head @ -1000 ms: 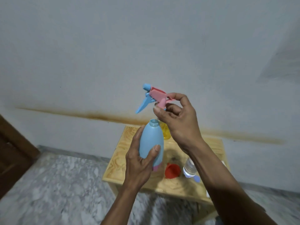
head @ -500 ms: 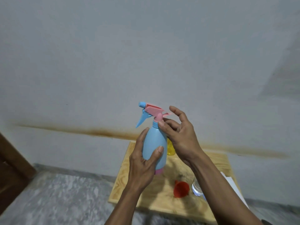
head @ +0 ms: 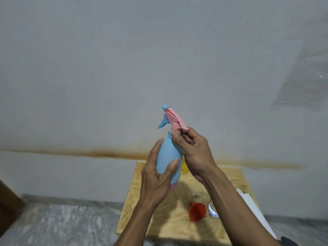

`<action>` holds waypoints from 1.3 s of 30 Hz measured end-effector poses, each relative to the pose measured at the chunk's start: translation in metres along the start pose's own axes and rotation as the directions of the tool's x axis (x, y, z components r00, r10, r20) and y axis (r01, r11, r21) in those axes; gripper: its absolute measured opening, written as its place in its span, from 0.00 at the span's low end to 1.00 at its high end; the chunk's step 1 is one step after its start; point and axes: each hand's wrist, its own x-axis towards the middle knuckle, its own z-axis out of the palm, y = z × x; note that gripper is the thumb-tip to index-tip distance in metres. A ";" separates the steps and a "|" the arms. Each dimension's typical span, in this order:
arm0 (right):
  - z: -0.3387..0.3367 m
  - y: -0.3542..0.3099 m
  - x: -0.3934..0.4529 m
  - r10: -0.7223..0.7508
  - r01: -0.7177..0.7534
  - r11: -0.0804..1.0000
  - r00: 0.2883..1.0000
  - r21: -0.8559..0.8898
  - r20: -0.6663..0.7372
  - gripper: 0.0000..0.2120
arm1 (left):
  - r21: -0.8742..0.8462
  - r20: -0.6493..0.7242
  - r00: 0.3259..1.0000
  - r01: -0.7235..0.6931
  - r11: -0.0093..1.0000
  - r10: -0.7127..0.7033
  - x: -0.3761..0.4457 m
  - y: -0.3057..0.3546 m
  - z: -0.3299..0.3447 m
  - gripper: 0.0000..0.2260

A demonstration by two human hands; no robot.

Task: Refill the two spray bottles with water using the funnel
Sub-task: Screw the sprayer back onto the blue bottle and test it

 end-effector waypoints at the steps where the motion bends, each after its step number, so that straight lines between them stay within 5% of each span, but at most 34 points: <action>1: 0.000 -0.001 0.000 -0.007 0.007 1.000 1.000 -0.007 0.001 0.16 | 0.004 0.002 1.000 -0.004 1.000 0.004 0.001 0.001 0.001 0.28; 16: 0.005 -0.002 0.002 -0.031 0.031 0.999 0.998 0.013 -0.059 0.20 | 0.010 -0.036 0.999 -0.012 1.000 0.013 0.003 0.004 0.010 0.30; 21: 0.003 -0.001 0.002 -0.020 0.020 1.000 0.999 -0.018 -0.025 0.11 | 0.009 -0.058 0.998 -0.002 1.000 0.003 0.004 0.003 0.011 0.30; 27: 0.008 0.001 0.006 -0.020 0.018 1.000 0.998 -0.020 -0.067 0.16 | -0.019 -0.080 0.997 -0.006 1.000 0.005 0.008 0.002 0.015 0.30; 39: 0.010 0.003 0.010 0.050 -0.042 0.996 0.995 0.083 -0.092 0.10 | -0.105 -0.088 0.996 0.014 0.994 -0.023 0.020 0.007 0.015 0.29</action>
